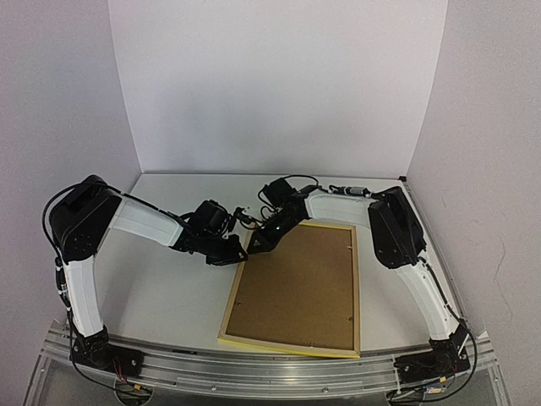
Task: Take the photo out of the frame
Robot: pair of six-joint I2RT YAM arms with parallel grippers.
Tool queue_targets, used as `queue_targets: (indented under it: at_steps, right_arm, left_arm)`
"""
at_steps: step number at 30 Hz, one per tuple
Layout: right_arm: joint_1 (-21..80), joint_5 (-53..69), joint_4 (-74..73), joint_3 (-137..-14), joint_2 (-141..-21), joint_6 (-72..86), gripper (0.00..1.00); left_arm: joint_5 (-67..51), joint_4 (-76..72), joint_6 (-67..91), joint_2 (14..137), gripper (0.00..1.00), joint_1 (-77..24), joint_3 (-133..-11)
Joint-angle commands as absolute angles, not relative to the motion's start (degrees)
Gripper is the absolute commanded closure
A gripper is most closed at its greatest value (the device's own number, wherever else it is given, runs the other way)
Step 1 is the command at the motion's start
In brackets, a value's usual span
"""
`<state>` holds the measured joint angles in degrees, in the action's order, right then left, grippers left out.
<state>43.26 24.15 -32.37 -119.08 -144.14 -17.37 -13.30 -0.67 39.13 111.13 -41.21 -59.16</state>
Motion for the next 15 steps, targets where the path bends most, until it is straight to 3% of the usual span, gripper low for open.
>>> queue_targets:
  at_steps: [1, 8, 15]
  right_arm:
    - [44.9, 5.9, -36.0, -119.4, -143.8, -6.9, 0.8]
    - [45.0, -7.5, -28.9, -114.7, -140.8, 6.1, 0.74]
    - [46.3, -12.8, -20.4, -107.4, -138.4, 10.3, 0.53]
  left_arm:
    - [-21.4, 6.9, 39.8, 113.7, 1.0, -43.3, -55.3]
    - [-21.3, 6.9, 39.8, 113.0, 1.0, -43.3, -55.1]
    - [-21.7, 7.5, 39.5, 113.6, 1.0, -43.3, -55.9]
